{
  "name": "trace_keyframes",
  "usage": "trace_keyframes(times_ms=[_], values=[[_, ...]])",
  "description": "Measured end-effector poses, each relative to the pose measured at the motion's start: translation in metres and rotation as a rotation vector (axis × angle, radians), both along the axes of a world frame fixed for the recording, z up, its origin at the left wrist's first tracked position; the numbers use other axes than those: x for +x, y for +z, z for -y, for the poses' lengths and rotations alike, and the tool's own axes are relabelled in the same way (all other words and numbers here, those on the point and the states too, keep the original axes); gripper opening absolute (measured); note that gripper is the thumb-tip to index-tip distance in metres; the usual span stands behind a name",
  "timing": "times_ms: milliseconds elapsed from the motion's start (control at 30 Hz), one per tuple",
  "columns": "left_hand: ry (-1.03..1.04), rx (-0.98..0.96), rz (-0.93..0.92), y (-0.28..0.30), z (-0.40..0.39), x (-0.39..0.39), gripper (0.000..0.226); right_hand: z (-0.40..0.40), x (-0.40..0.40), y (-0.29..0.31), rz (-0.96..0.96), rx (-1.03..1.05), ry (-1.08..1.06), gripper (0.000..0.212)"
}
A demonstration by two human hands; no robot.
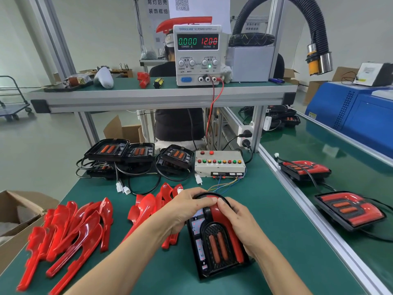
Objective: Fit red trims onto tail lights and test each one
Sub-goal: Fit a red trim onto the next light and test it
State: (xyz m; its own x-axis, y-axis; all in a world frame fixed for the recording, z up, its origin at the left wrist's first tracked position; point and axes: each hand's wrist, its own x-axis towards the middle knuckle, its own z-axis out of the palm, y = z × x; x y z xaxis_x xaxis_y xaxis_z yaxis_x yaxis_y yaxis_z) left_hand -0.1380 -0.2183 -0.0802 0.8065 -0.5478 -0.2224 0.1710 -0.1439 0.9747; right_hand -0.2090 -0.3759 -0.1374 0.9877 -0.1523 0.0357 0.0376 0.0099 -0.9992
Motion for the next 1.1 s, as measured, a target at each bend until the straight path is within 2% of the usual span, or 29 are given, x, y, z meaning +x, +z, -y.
trace_keyframes(times_ms=[367,467,667,767,900,1100], values=[[-0.016,-0.022,0.016,-0.003,0.002,0.003,0.028,-0.003,-0.001,0.004,-0.014,0.145,0.024,0.045],[0.003,-0.040,-0.051,-0.004,0.002,0.004,0.028,0.001,-0.002,0.004,-0.048,0.142,0.035,0.037],[0.039,-0.097,-0.155,-0.007,-0.001,0.006,0.023,0.016,-0.020,-0.006,-0.067,0.109,0.149,0.040],[0.022,-0.095,-0.132,-0.009,0.000,0.006,0.027,0.016,-0.022,-0.009,-0.047,0.100,0.126,0.048],[-0.011,-0.079,-0.084,-0.013,0.000,0.007,0.049,0.015,-0.021,-0.011,-0.028,0.144,0.111,0.049],[0.092,-0.062,0.000,-0.017,0.008,0.004,0.033,0.014,-0.022,-0.011,-0.092,0.300,0.127,0.039]])
